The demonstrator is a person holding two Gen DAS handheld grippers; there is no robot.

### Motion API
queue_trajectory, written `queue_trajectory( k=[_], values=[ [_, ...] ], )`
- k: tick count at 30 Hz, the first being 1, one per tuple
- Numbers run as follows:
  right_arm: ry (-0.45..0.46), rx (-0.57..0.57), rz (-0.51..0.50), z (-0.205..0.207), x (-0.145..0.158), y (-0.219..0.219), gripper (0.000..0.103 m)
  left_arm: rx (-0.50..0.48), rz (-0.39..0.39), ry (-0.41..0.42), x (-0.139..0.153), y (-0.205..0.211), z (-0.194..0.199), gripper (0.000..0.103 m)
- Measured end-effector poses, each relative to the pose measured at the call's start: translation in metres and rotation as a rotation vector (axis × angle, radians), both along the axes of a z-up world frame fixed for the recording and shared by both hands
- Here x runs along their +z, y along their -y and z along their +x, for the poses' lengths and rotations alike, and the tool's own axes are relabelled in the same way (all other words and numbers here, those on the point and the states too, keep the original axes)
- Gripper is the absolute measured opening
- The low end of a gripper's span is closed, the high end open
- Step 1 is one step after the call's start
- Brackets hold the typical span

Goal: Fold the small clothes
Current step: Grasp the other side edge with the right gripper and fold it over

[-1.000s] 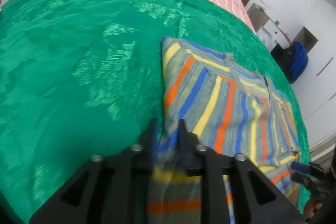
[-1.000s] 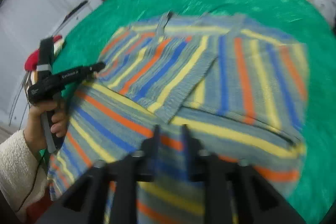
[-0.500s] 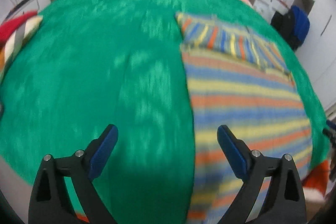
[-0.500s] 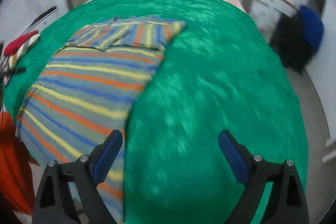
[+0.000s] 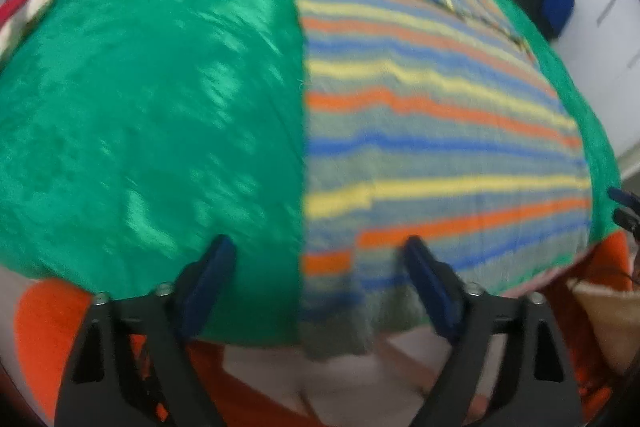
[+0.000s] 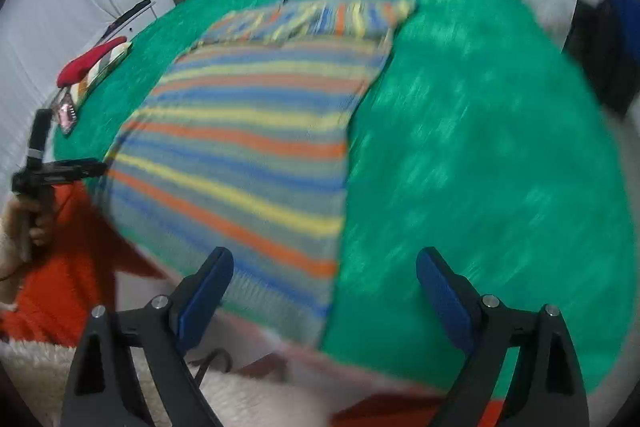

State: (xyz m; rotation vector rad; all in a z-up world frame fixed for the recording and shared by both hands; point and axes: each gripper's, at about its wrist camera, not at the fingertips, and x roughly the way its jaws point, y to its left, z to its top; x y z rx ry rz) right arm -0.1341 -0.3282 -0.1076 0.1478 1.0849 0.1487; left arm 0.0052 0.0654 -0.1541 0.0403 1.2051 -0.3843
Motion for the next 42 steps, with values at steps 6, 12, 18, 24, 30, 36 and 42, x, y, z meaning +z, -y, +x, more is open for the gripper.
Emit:
queue_trajectory(
  k=[6, 12, 18, 24, 30, 36, 42],
  values=[
    [-0.063, -0.008, 0.136, -0.009, -0.024, -0.009, 0.086, -0.050, 0.018, -0.027, -0.003, 0.011, -0.008, 0.055],
    [-0.167, 0.021, 0.085, -0.003, -0.042, -0.020, 0.002, -0.034, -0.061, -0.139, -0.008, -0.007, -0.007, 0.004],
    [-0.058, -0.051, 0.223, -0.010, 0.007, 0.010, 0.002, -0.003, -0.298, -0.130, 0.035, -0.030, 0.004, 0.003],
    [0.111, -0.126, 0.271, 0.044, 0.045, 0.042, 0.002, 0.043, -0.435, -0.084, 0.063, -0.030, 0.080, 0.004],
    [0.220, -0.196, 0.245, 0.161, 0.051, 0.075, 0.002, 0.070, -0.422, -0.015, 0.075, 0.004, 0.191, 0.004],
    [0.240, -0.269, 0.237, 0.285, 0.039, 0.106, 0.002, 0.144, -0.371, -0.025, 0.057, 0.039, 0.296, 0.004],
    [0.227, -0.348, 0.225, 0.376, 0.015, 0.131, 0.000, 0.207, -0.325, -0.024, 0.030, 0.063, 0.361, 0.015]
  ],
)
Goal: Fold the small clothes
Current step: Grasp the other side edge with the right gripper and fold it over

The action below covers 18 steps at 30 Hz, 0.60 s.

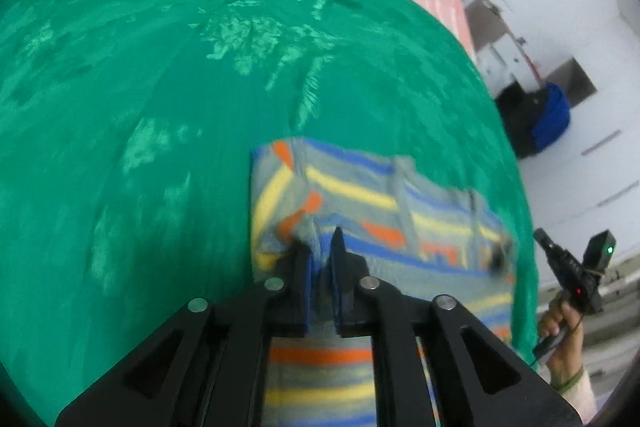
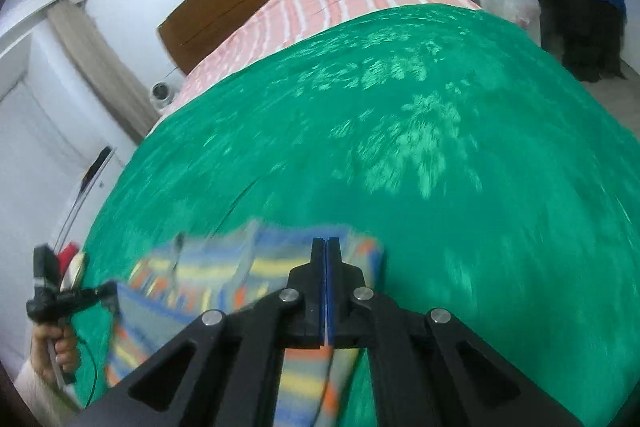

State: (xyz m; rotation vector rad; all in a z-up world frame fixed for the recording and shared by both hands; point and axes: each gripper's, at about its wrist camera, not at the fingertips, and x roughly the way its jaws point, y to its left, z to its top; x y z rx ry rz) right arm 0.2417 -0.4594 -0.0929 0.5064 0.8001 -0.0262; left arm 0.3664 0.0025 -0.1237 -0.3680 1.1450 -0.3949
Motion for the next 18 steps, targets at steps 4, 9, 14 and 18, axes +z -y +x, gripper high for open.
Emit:
queue_trajectory(
  k=[4, 9, 14, 18],
  values=[
    [-0.043, -0.066, 0.056, 0.016, -0.019, 0.013, 0.017, 0.114, 0.005, 0.025, -0.007, -0.017, 0.008, 0.067],
    [-0.058, 0.173, -0.025, -0.003, -0.005, -0.014, 0.053, 0.110, 0.004, 0.095, 0.001, -0.058, -0.033, 0.075],
    [-0.153, 0.389, -0.216, -0.012, -0.011, -0.050, 0.051, 0.063, 0.099, 0.130, -0.001, -0.086, -0.094, 0.075],
    [-0.156, 0.394, -0.308, 0.006, -0.019, -0.063, 0.042, 0.068, 0.095, 0.134, -0.008, -0.100, -0.142, 0.076]
  ],
)
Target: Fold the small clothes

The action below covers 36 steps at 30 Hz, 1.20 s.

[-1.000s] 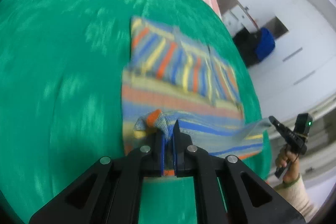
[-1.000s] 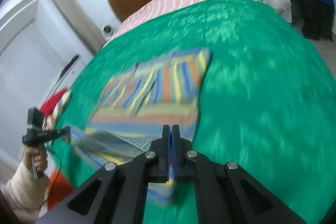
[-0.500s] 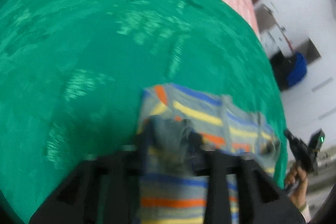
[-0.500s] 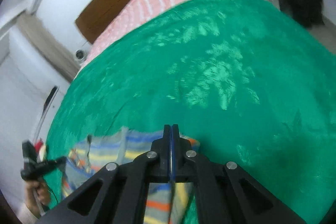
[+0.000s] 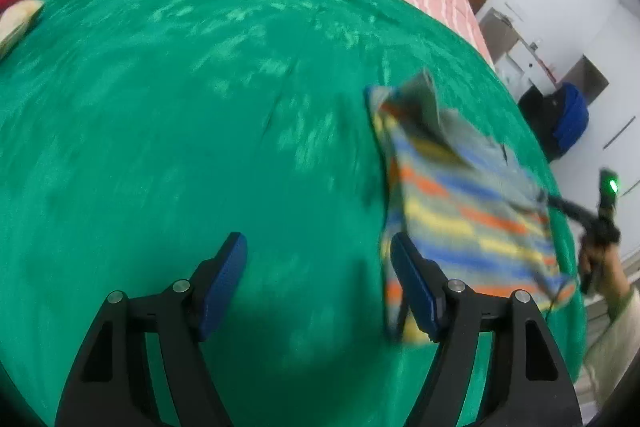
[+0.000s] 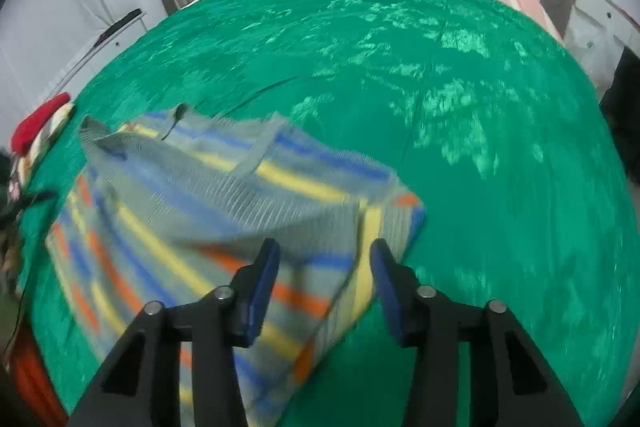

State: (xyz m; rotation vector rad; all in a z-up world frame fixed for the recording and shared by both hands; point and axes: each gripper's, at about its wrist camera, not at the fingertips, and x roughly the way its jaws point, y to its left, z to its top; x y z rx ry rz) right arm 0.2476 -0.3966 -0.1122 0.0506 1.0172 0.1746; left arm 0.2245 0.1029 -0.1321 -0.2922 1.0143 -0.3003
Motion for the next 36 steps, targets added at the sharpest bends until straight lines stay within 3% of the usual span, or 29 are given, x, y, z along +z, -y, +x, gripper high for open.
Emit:
queue_trajectory(
  k=[2, 3, 5, 8, 10, 12, 13, 14, 15, 17, 20, 22, 27, 31, 34, 36],
  values=[
    [-0.034, 0.000, -0.005, 0.015, -0.007, 0.000, 0.004, 0.018, -0.012, 0.002, -0.006, -0.010, -0.020, 0.076],
    [-0.055, 0.010, -0.030, 0.020, -0.009, 0.000, 0.003, 0.028, -0.013, 0.009, -0.007, -0.011, -0.025, 0.076],
    [0.006, -0.011, -0.048, 0.021, 0.005, 0.003, 0.003, 0.051, -0.009, 0.044, -0.007, -0.019, -0.038, 0.077],
    [0.079, -0.127, -0.047, 0.028, 0.025, 0.021, 0.003, 0.072, -0.015, 0.088, -0.014, -0.022, -0.046, 0.079],
    [0.063, -0.170, -0.079, 0.040, 0.019, 0.026, 0.003, 0.074, 0.013, 0.107, -0.022, -0.018, -0.047, 0.079],
    [-0.011, -0.181, -0.099, 0.049, -0.002, 0.025, 0.004, 0.062, 0.048, 0.141, -0.025, -0.011, -0.049, 0.085],
    [-0.058, -0.184, -0.101, 0.052, -0.012, 0.023, 0.006, 0.050, 0.064, 0.154, -0.025, -0.003, -0.046, 0.086],
    [-0.102, -0.197, -0.114, 0.052, -0.022, 0.021, 0.017, 0.040, 0.082, 0.165, -0.026, -0.001, -0.048, 0.088],
    [-0.098, -0.209, -0.132, 0.049, -0.022, 0.019, 0.024, 0.031, 0.105, 0.174, -0.027, 0.003, -0.050, 0.089],
    [-0.052, -0.218, -0.127, 0.039, -0.008, 0.014, 0.049, 0.016, 0.143, 0.187, -0.028, 0.009, -0.052, 0.093],
    [-0.014, -0.190, -0.107, 0.027, 0.020, -0.006, 0.050, 0.005, 0.159, 0.194, -0.029, 0.011, -0.053, 0.095],
    [-0.016, -0.105, -0.065, 0.027, 0.039, -0.035, 0.050, 0.006, 0.154, 0.198, -0.029, 0.009, -0.053, 0.095],
    [-0.067, 0.149, 0.187, 0.048, 0.055, -0.149, 0.050, 0.008, 0.157, 0.216, -0.030, 0.009, -0.059, 0.096],
    [-0.184, 0.232, 0.226, 0.091, 0.018, -0.231, 0.050, 0.002, 0.136, 0.224, -0.031, 0.007, -0.062, 0.097],
    [-0.287, 0.162, 0.218, 0.125, -0.029, -0.263, 0.050, -0.003, 0.125, 0.232, -0.032, 0.005, -0.063, 0.099],
    [-0.264, 0.077, 0.245, 0.141, -0.042, -0.265, 0.050, -0.007, 0.122, 0.234, -0.032, 0.005, -0.065, 0.100]
  ],
)
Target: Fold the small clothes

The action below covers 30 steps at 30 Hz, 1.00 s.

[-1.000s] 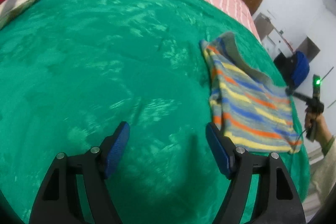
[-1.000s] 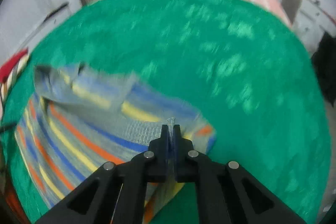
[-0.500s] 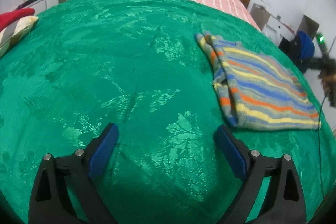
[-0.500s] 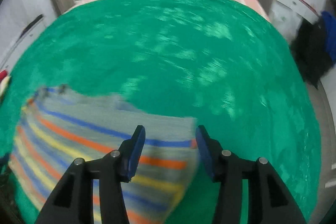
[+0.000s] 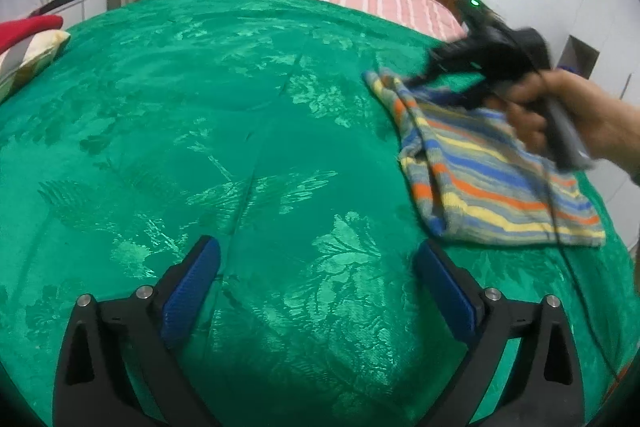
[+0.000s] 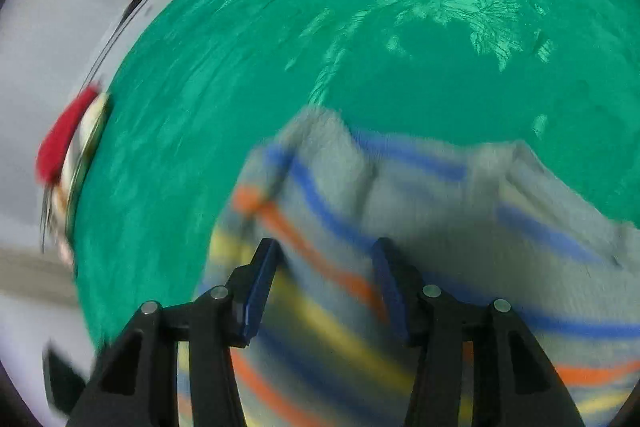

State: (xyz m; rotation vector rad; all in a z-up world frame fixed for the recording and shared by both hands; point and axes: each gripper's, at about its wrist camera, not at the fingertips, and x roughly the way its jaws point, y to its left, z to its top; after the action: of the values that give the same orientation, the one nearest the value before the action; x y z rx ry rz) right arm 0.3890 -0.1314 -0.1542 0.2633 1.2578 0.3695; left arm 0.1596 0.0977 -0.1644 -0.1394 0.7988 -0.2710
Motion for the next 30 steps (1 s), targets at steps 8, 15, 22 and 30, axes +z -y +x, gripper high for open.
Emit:
queue_trajectory(
  k=[8, 15, 22, 30],
  values=[
    [0.276, -0.147, 0.084, -0.036, 0.062, 0.029, 0.053, -0.009, 0.016, -0.010, 0.000, 0.003, 0.002, 0.102],
    [0.445, -0.048, -0.093, -0.202, 0.092, 0.101, 0.073, 0.014, 0.123, -0.026, 0.002, 0.016, 0.001, 0.102],
    [0.455, -0.331, -0.385, -0.379, 0.057, 0.220, 0.077, 0.125, 0.204, 0.016, 0.030, 0.005, 0.022, 0.102],
    [0.398, -0.545, -0.378, -0.445, 0.019, 0.255, 0.077, 0.162, 0.262, -0.079, -0.001, 0.006, 0.050, 0.103]
  ],
)
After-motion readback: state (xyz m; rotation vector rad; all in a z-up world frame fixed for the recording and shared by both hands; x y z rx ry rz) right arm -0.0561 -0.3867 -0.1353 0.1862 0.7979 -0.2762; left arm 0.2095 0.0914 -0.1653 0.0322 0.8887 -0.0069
